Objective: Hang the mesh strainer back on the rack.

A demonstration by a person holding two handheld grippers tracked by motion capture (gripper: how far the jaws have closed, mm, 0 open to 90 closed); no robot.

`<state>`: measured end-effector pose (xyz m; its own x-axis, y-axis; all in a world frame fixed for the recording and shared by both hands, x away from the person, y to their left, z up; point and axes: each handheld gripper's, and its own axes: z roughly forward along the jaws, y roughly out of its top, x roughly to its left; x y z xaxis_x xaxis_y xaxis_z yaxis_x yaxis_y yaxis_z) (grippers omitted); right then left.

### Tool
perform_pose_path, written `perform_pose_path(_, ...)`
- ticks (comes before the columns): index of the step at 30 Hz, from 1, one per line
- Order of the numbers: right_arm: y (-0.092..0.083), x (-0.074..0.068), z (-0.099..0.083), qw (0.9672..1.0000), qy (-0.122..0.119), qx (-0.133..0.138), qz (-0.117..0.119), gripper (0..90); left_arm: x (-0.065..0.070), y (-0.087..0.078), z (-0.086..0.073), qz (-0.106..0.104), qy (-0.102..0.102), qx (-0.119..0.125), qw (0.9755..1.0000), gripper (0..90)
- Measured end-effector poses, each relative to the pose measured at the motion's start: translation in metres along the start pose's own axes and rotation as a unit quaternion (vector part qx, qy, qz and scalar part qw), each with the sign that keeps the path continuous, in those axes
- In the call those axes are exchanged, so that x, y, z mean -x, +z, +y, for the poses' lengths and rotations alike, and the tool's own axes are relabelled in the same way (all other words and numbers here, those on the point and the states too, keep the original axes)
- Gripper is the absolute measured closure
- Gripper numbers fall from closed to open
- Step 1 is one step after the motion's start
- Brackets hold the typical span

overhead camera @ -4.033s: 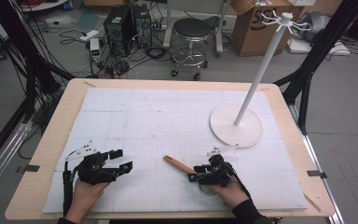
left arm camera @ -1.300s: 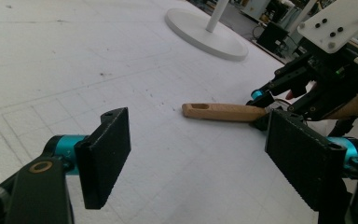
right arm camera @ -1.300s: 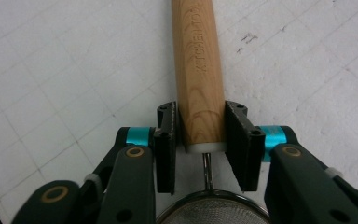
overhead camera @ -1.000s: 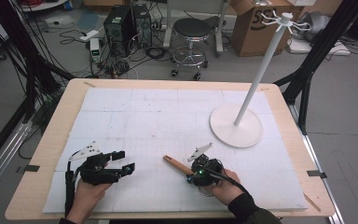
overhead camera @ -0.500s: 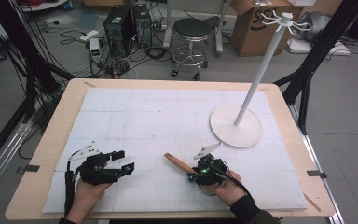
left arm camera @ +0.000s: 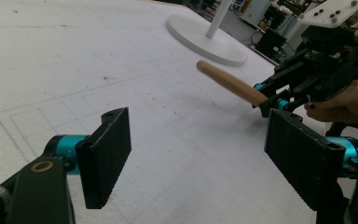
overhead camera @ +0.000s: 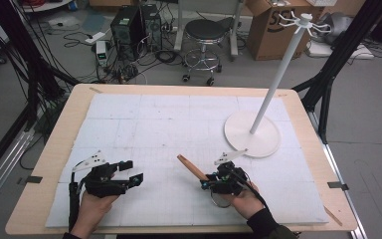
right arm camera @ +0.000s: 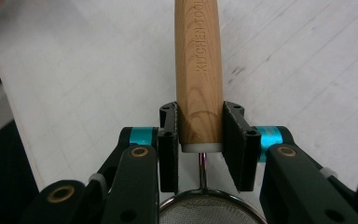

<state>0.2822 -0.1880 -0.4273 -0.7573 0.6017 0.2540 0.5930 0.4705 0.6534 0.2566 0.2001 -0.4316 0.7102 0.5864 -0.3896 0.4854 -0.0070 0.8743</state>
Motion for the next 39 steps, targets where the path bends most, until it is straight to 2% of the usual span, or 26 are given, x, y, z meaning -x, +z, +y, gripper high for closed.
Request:
perform_pose_path(7, -0.013, 0.011, 0.0, 0.9987, 0.03, 0.035, 0.024, 69.4, 0.0, 0.0, 0.0, 0.001, 0.001, -0.002, 1.0, 23.4)
perform_pose_path(12, -0.023, 0.016, 0.001, 0.9955, 0.046, 0.073, 0.039, 69.3, 0.0, 0.0, 0.0, 0.002, 0.001, -0.001, 1.0, 23.4)
perform_pose_path(15, -0.028, 0.019, 0.0, 0.9925, 0.06, 0.095, 0.047, 69.3, 0.0, 0.0, 0.0, 0.002, 0.002, 0.002, 1.0, 23.4)
perform_pose_path(26, -0.043, 0.029, 0.0, 0.9813, 0.089, 0.158, 0.063, 69.3, 0.001, -0.001, 0.0, 0.0, 0.002, 0.003, 1.0, 23.4)
perform_pose_path(30, -0.048, 0.033, 0.0, 0.9774, 0.1, 0.176, 0.062, 69.3, 0.001, 0.0, 0.0, -0.001, 0.002, 0.001, 1.0, 23.4)
perform_pose_path(34, -0.055, 0.035, 0.0, 0.9749, 0.102, 0.19, 0.056, 69.3, 0.001, 0.0, 0.0, 0.0, 0.003, 0.001, 1.0, 23.4)
perform_pose_path(39, -0.069, 0.039, 0.002, 0.9691, 0.103, 0.22, 0.046, 69.3, 0.001, 0.0, 0.0, 0.0, 0.003, 0.001, 1.0, 23.4)
